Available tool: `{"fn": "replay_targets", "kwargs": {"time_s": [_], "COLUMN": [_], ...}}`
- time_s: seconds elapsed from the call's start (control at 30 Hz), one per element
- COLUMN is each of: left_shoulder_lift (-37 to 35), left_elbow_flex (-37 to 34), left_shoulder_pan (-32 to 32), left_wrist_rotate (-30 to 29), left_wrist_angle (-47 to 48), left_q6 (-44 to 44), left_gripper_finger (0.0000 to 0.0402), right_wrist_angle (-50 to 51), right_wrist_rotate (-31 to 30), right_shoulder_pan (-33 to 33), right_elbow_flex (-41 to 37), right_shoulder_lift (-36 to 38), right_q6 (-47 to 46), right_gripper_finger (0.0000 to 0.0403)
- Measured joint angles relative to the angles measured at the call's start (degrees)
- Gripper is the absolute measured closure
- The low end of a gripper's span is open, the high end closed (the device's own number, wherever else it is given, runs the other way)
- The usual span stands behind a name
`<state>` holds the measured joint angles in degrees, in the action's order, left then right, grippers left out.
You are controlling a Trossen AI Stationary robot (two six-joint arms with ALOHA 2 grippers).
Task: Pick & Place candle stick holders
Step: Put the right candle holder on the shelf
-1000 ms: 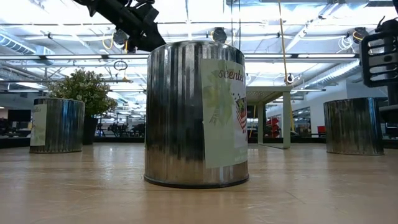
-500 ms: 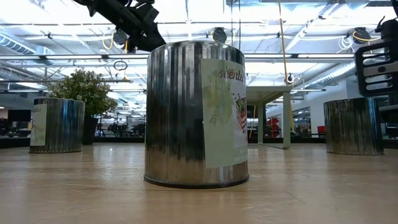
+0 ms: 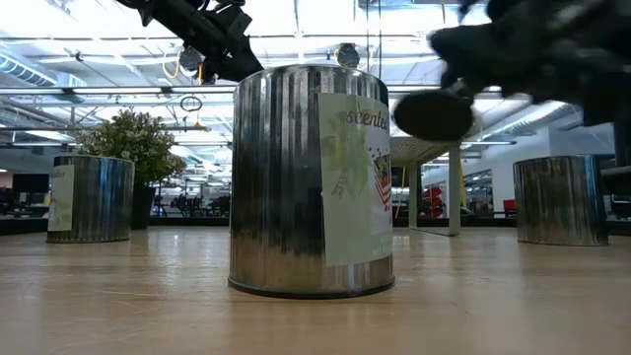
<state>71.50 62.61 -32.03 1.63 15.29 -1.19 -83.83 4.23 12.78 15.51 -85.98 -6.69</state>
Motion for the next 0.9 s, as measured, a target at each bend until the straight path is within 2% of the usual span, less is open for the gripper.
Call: {"fn": "replay_targets", "kwargs": {"time_s": [0.13,0.2,0.3,0.4,0.47,0.53,0.63,0.77,0.9], "left_shoulder_lift": [0.0,0.0,0.0,0.0,0.0,0.0,0.0,0.0,-0.7], "left_elbow_flex": [0.0,0.0,0.0,0.0,0.0,0.0,0.0,0.0,0.0], "left_shoulder_pan": [0.0,0.2,0.8,1.7,2.4,3.3,4.9,7.0,9.0], "left_wrist_rotate": [0.0,0.0,0.3,2.3,3.1,3.3,3.3,3.4,3.2], "left_wrist_angle": [0.0,0.4,2.2,3.9,5.4,6.7,8.2,9.3,11.5], "left_q6": [0.0,0.0,-0.2,-2.0,-2.8,-3.0,-3.0,-2.9,-1.7], "left_gripper_finger": [0.0231,0.0231,0.0231,0.0231,0.0231,0.0231,0.0231,0.0231,0.0231], "right_wrist_angle": [1.3,8.3,31.3,53.8,61.6,64.7,64.0,64.8,64.5], "right_wrist_rotate": [0.2,1.3,0.6,-5.6,-10.6,-14.6,-17.7,-17.7,-15.9], "right_shoulder_pan": [-7.5,-10.9,-15.8,-20.8,-24.2,-27.9,-34.2,-41.9,-45.7], "right_elbow_flex": [2.3,5.2,12.5,22.0,27.1,29.6,30.3,28.8,26.5], "right_shoulder_lift": [6.1,10.0,15.5,18.1,18.2,18.2,18.2,17.8,17.2], "right_q6": [0.4,3.9,12.2,18.1,20.2,20.5,14.8,6.7,3.9], "right_gripper_finger": [0.0395,0.0395,0.0395,0.0395,0.0395,0.0395,0.0395,0.0395,0.0395]}}
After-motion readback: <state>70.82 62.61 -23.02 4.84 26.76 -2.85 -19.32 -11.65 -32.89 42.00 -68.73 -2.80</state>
